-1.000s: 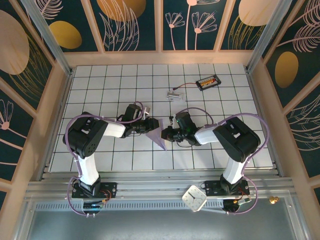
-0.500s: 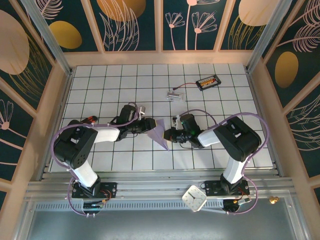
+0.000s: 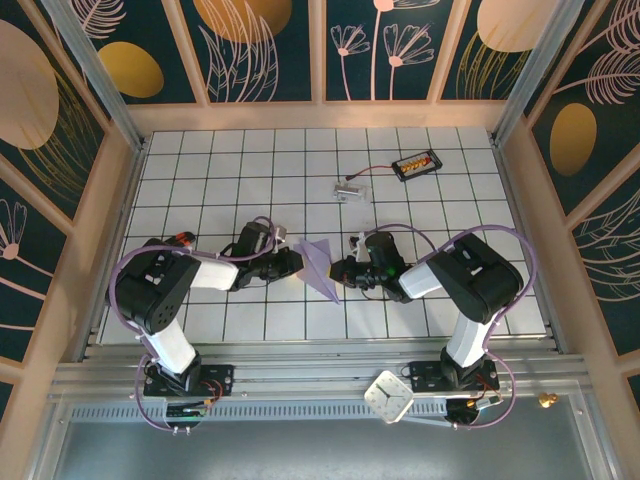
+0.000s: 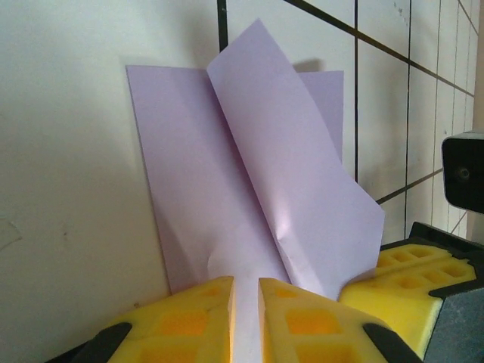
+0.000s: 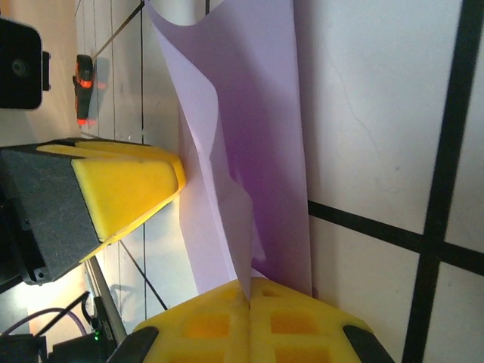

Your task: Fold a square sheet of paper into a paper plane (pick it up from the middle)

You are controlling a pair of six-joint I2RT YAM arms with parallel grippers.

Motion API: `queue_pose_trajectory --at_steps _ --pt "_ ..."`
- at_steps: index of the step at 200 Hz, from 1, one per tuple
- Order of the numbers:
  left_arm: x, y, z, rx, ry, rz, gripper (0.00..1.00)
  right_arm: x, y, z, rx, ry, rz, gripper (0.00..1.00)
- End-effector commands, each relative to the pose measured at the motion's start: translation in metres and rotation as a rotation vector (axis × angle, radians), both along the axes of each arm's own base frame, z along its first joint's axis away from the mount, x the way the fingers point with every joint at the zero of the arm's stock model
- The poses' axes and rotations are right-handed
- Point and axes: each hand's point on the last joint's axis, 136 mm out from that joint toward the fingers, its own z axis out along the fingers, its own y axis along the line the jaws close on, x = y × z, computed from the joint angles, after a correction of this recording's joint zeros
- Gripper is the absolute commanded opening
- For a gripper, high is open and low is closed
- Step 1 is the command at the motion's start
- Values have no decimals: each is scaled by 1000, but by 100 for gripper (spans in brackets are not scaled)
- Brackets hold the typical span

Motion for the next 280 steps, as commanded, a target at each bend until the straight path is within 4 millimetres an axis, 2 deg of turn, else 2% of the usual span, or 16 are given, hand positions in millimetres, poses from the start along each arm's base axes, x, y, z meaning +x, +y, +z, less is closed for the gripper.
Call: queue_pose_trajectory --at_steps 1,43,97,130,133,138,159,221,223,226,280 --pt "-11 7 -18 26 46 6 16 2 -3 9 29 -7 -24 0" --pt "-13 8 -21 26 53 4 15 2 -5 3 10 12 -40 0" --pt "-8 5 -13 23 38 -3 14 1 -10 -6 -7 33 -66 0" --pt "1 -5 9 -29 2 -15 16 -3 -14 -12 -2 59 -89 0" --pt "3 -7 20 -47 -25 -16 17 -3 -14 -13 -3 61 -93 0" --pt "6 -9 28 -63 -42 -17 17 -3 -15 -13 -5 62 -94 0" --pt "13 -18 48 -119 -81 -23 22 -4 -16 -16 -3 70 -101 0" --pt "21 -43 66 -164 -102 -87 21 -6 -17 -21 -18 84 -95 0" --pt "21 -43 58 -154 -83 -86 21 -6 -17 -22 -19 85 -95 0" --pt "21 -44 56 -152 -78 -91 21 -6 -17 -22 -18 85 -96 0" --pt "20 -52 39 -127 -48 -121 19 -6 -17 -23 -26 87 -94 0"
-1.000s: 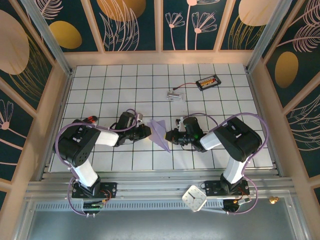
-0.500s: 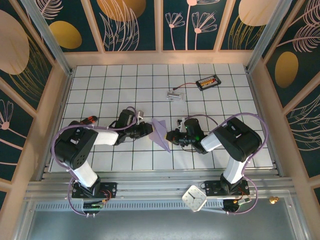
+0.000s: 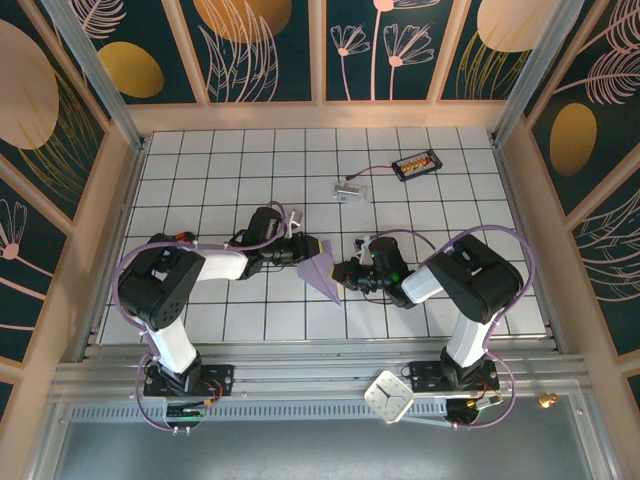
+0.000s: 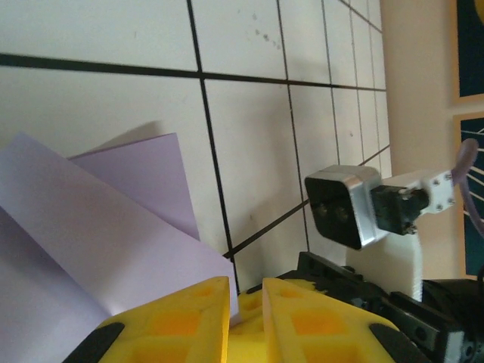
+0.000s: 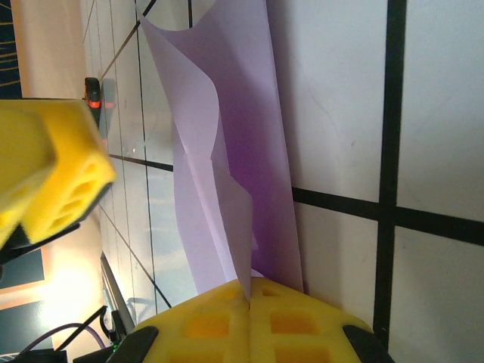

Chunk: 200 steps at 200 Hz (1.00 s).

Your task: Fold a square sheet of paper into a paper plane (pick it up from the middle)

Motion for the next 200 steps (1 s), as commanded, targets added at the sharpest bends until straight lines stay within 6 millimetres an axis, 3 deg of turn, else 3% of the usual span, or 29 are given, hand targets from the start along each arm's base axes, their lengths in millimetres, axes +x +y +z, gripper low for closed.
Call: queue_pose_trajectory --at_steps 1,92,200 --pt "-1 -5 -5 3 5 -33 20 -4 -10 -21 -59 54 -26 0" --pt "-1 2 -41 79 51 -20 18 -4 -9 -23 -66 55 -19 0" --pt "-1 9 -61 147 65 -15 20 -6 -11 -27 -84 65 -15 0"
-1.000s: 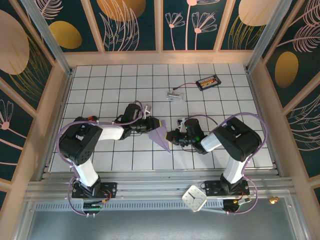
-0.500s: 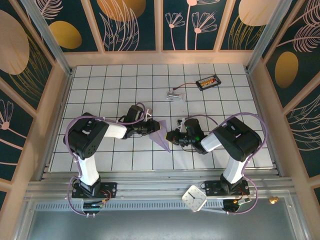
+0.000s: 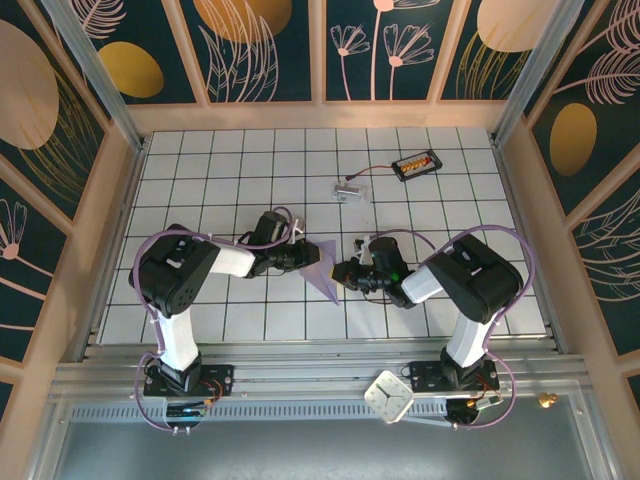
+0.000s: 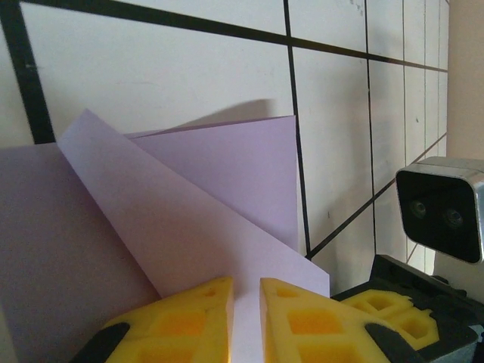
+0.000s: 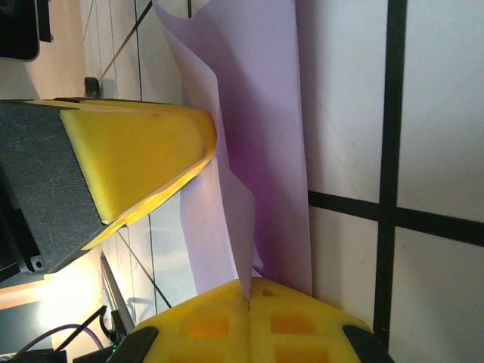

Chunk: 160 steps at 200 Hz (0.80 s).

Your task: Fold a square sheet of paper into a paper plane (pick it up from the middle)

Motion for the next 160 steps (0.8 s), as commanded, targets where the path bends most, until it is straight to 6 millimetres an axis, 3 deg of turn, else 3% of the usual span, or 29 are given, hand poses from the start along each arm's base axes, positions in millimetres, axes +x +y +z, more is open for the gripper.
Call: queue_pose_trajectory --at_steps 1,24,56,113,160 --pt "-2 6 -20 62 26 1 21 -6 -11 -27 -84 64 -15 0" --pt "-2 5 -17 53 23 0 25 -6 -13 -29 -93 64 -16 0" --pt "-1 1 2 5 -5 1 30 -8 -15 -31 -96 66 -18 0" --pt "-6 10 22 -29 -49 26 39 -7 -12 -17 -32 21 -2 0" --pt "-5 7 24 -45 -57 27 40 -10 -12 -11 57 35 -17 0"
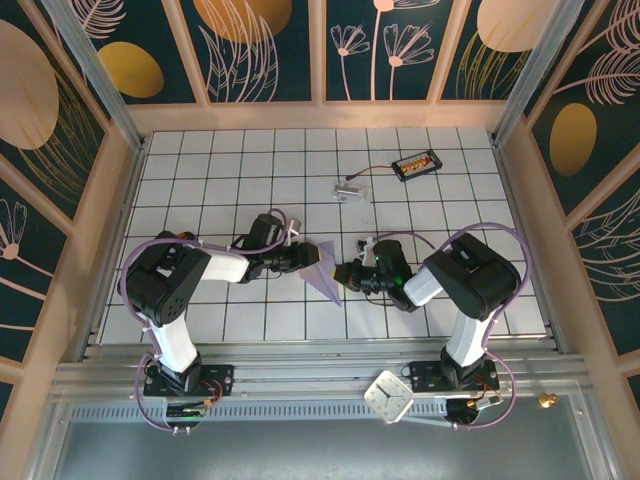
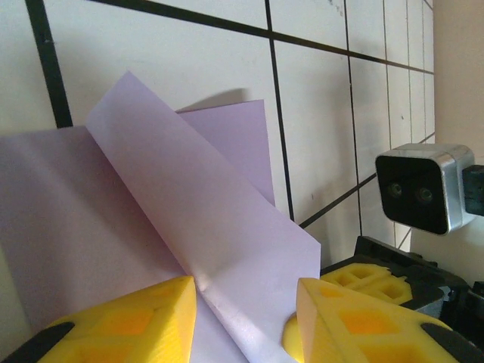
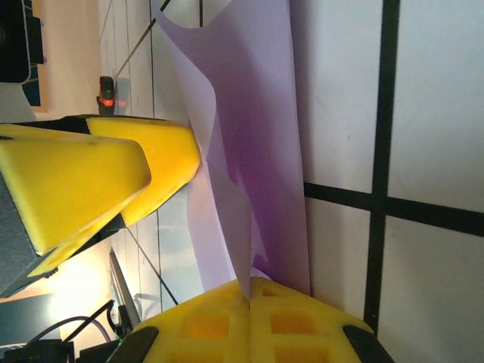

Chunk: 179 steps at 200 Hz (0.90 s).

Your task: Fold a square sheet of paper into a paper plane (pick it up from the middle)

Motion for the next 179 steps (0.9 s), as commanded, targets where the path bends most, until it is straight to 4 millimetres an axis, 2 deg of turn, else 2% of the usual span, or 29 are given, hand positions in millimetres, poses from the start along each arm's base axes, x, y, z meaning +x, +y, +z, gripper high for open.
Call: queue_pose_trajectory --at_steps 1,52,105,179 --pt "6 -1 10 -28 -32 14 40 -8 -8 -13 9 59 -17 0" --pt "8 -8 18 -59 -45 -10 39 -10 -12 -25 -15 99 -43 0" --pt "8 -16 14 -64 -36 -49 39 -10 -15 -31 -36 125 -60 0" --pt "13 -19 0 -47 -22 -47 39 -11 -18 -38 -57 151 -73 0"
